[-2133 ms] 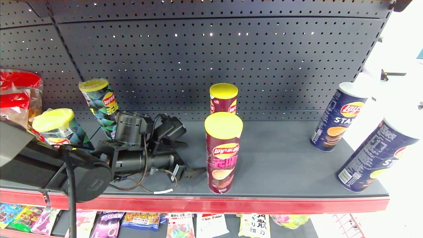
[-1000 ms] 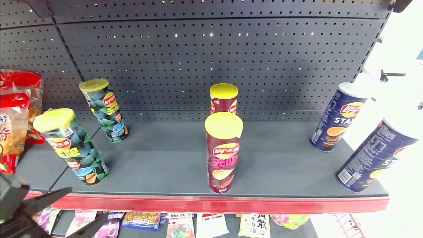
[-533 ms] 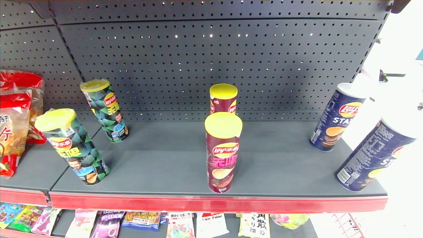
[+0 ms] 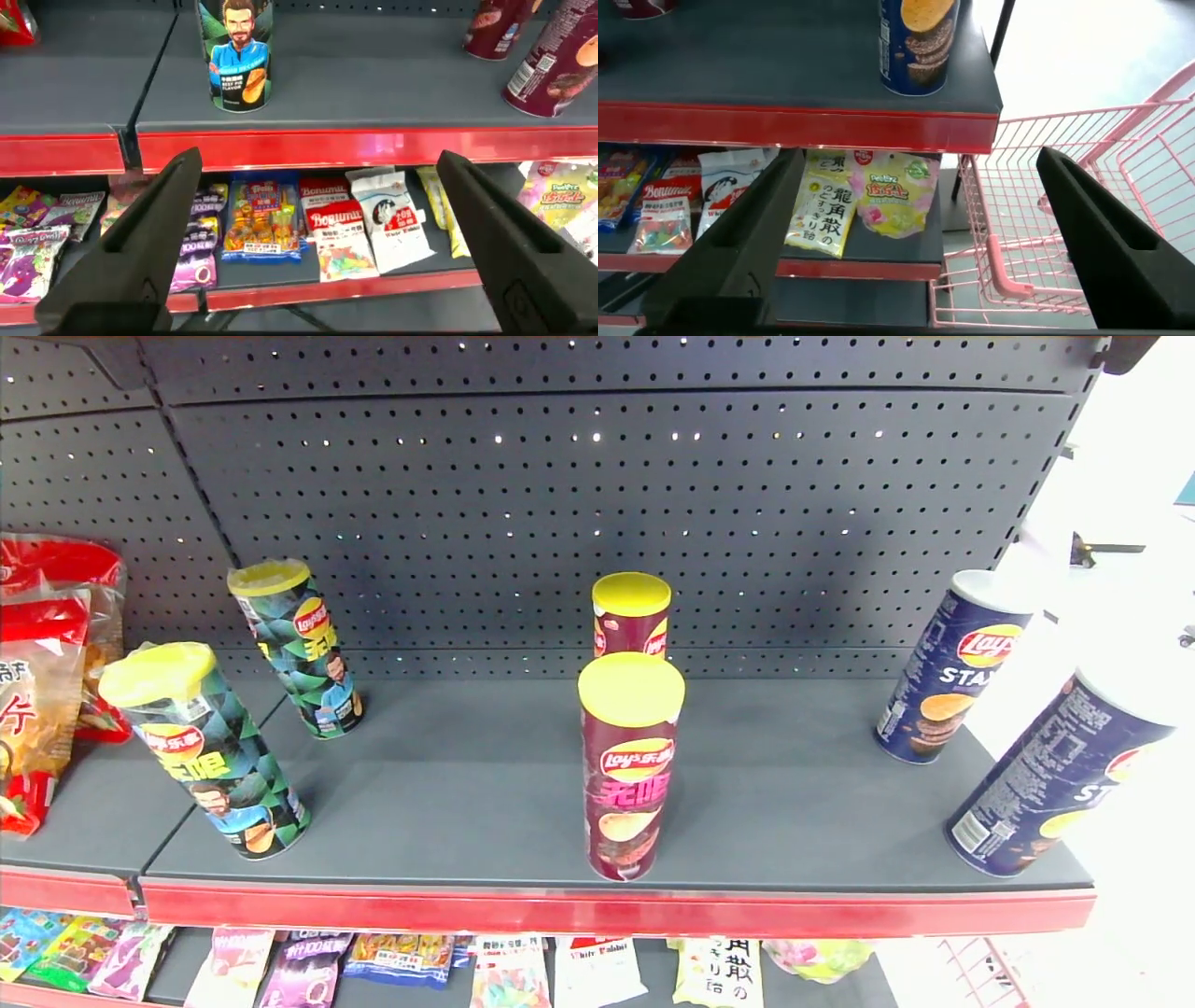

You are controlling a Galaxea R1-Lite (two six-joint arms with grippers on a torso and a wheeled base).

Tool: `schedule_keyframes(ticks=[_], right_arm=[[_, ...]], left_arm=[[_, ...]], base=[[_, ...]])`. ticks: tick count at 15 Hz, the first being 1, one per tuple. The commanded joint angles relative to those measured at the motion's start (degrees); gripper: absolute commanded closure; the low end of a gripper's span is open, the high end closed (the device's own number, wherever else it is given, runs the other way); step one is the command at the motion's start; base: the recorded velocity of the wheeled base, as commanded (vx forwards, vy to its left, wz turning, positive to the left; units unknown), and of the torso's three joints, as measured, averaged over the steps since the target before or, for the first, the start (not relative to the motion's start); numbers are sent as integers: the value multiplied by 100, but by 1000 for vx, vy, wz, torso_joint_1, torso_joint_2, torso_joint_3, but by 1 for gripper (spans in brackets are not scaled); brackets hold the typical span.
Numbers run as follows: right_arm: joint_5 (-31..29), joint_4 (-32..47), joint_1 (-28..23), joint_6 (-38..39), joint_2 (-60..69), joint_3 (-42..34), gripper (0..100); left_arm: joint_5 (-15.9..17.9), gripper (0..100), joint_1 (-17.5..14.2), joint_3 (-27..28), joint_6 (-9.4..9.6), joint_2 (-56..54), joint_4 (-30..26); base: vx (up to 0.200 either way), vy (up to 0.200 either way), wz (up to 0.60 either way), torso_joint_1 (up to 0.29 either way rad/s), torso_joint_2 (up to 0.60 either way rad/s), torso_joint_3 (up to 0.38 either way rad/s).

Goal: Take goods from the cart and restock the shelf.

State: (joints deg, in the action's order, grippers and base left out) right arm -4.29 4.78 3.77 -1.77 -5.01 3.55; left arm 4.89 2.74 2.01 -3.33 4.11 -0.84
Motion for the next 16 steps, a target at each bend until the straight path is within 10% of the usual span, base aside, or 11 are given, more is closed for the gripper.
schedule_keyframes(ticks=[1,16], right_arm=[[-2,-3,1,-17,-9,-3,0],[-2,-3,1,54,-9,-3,0]], left_arm=[[-41,0,7,-17,-36,20,14],[-216,0,-11,-25,104,-7,14]], base=[[0,0,0,0,0,0],[0,0,0,0,0,0]])
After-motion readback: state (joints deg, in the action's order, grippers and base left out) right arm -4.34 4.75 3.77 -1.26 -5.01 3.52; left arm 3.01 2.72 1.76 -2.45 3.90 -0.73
